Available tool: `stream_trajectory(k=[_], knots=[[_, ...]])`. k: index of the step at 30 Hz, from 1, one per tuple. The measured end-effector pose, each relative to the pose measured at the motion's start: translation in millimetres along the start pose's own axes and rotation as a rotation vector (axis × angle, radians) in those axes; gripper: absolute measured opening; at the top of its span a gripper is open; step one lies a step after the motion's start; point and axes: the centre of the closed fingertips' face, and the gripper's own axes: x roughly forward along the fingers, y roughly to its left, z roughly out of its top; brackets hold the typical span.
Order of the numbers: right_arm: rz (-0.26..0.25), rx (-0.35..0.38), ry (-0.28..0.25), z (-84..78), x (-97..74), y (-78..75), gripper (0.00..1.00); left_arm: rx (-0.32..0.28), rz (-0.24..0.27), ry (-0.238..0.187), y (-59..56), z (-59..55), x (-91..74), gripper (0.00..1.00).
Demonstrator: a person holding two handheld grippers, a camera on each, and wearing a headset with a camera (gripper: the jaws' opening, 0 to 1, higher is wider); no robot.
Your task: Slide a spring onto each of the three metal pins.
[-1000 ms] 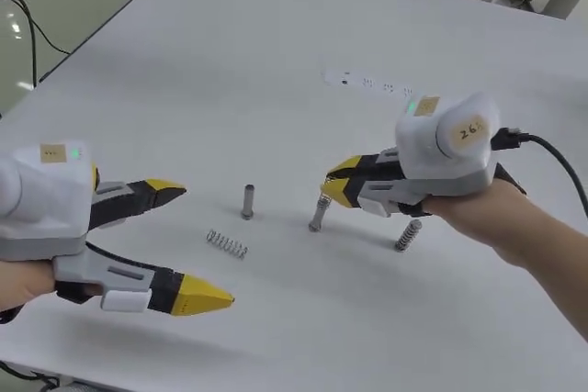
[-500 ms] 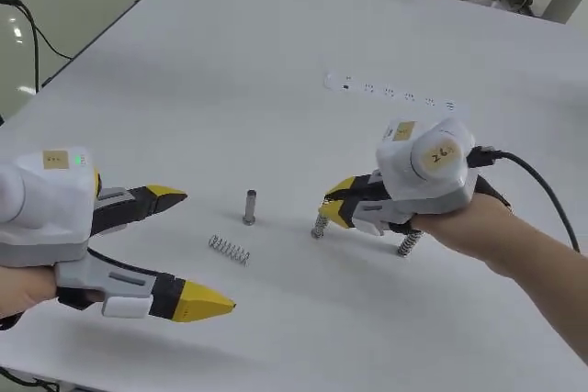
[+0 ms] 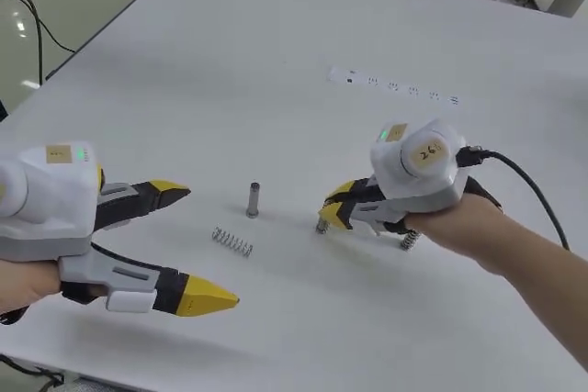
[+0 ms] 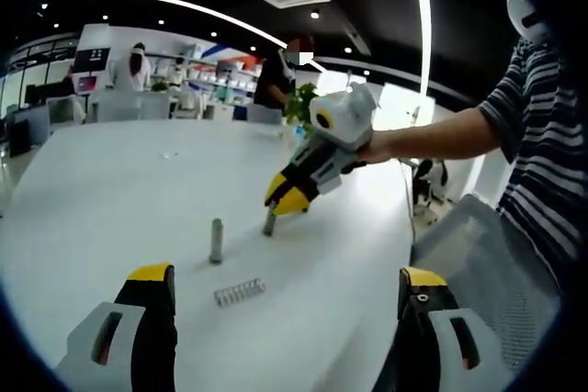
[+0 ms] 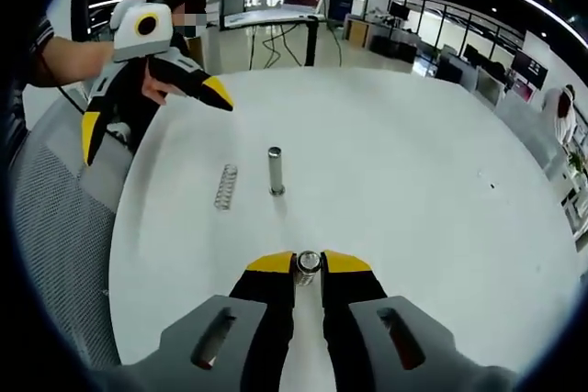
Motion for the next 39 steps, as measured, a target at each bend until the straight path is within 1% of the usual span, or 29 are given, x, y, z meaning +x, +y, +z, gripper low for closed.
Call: stream_trajectory(k=[6, 8, 11, 13, 14, 19, 20, 24, 26, 29, 31, 32, 39], knots=[[0.011, -0.021, 0.002, -0.7, 0.4, 1.7, 0.09, -0.001, 0.002, -0.004, 0.3, 1.1, 1.3, 0.98], [0.012, -0.024, 0.002, -1.2, 0.0, 2.6, 0.10, -0.002, 0.001, -0.005, 0.2, 1.8, 2.1, 0.98], [0.004, -0.028, -0.005, -0.5, -0.6, 1.4, 0.13, -0.005, -0.002, -0.004, -0.1, 1.9, 3.1, 0.98], [-0.019, -0.026, -0.016, 1.7, -3.6, -1.1, 0.16, -0.004, -0.005, -0.002, -0.8, 1.2, 3.4, 0.98], [-0.022, -0.023, -0.020, 2.6, -4.9, -1.5, 0.16, -0.005, -0.006, -0.002, -1.1, 1.1, 3.4, 0.98], [-0.020, -0.002, -0.045, 3.5, -11.6, 2.0, 0.15, -0.008, -0.004, -0.007, -0.5, 1.7, 3.2, 0.98], [-0.021, 0.009, -0.056, 4.0, -13.3, 3.2, 0.15, -0.009, -0.005, -0.008, -0.8, 2.0, 3.3, 0.98], [-0.035, 0.031, -0.083, 3.6, -19.1, 5.1, 0.15, -0.006, -0.011, -0.008, -1.7, 2.9, 4.6, 0.98], [-0.040, 0.058, -0.109, 5.3, -22.3, 5.8, 0.15, -0.007, -0.011, -0.011, -1.7, 3.9, 5.0, 0.98], [-0.062, 0.072, -0.126, 4.8, -28.9, 4.3, 0.14, -0.004, -0.013, -0.007, -2.2, 3.4, 5.4, 0.98], [-0.060, 0.104, -0.150, 6.6, -32.5, 5.1, 0.14, -0.003, -0.014, -0.005, -2.4, 3.2, 5.9, 0.98], [-0.064, 0.108, -0.158, 7.2, -34.2, 5.0, 0.14, -0.002, -0.014, -0.004, -2.5, 3.0, 5.9, 0.98], [-0.065, 0.125, -0.181, 5.2, -39.8, 10.8, 0.14, -0.004, -0.008, -0.007, -1.9, 4.3, 4.9, 0.98]])
